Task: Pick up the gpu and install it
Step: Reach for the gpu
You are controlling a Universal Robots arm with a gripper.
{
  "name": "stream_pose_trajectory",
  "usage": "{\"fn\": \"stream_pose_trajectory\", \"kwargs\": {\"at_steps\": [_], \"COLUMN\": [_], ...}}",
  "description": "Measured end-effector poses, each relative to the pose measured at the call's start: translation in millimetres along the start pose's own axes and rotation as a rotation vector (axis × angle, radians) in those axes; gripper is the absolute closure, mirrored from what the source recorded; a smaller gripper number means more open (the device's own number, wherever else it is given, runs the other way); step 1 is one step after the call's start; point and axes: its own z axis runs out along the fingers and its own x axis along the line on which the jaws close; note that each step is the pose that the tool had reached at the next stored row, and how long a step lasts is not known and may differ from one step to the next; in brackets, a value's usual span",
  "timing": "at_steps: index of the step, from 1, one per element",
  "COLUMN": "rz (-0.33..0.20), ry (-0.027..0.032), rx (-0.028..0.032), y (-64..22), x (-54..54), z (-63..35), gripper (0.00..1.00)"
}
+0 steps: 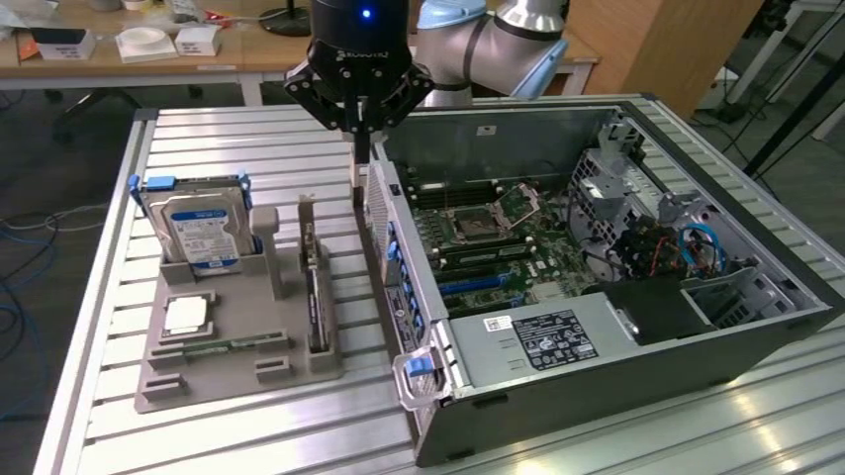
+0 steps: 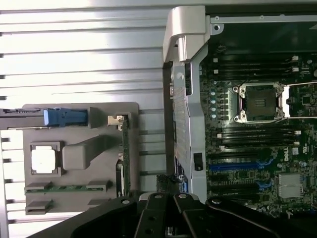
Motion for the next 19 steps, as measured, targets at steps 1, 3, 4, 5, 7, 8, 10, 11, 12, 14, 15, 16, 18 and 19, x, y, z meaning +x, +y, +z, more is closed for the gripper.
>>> {"fn": "stream_pose_trajectory", "kwargs": {"at_steps": [1,3,4,5,7,8,10,11,12,14,15,16,18,19], "rz": [0.000,0.000,0.000,0.000,0.000,0.000,0.000,0.000,0.000,0.000,0.000,0.000,0.000,0.000], "ry": [0.0000,0.0000,0.0000,0.0000,0.0000,0.0000,0.0000,0.0000,0.0000,0.0000,0.0000,0.0001,0.0000,0.0000], "rx": [0.0000,0.0000,0.0000,0.0000,0.0000,0.0000,0.0000,0.0000,0.0000,0.0000,0.0000,0.0001,0.0000,0.0000], "y": [-0.2,-0.7,-1.0,-1.2,-1.7,-1.9,-2.4,-2.6,-2.9,-3.4,-3.6,-3.8,-4.3,-4.6], "x": [1.9,5.8,7.8,9.8,13.8,15.7,19.4,21.2,22.8,26.3,27.8,29.2,32.0,33.3], "z": [-0.1,-0.2,-0.2,-0.3,-0.4,-0.5,-0.6,-0.6,-0.7,-0.8,-0.8,-0.9,-1.0,-1.0], "gripper": [0.89,0.89,0.89,0.89,0.89,0.89,0.89,0.89,0.89,0.89,0.89,0.89,0.89,0.89]}}
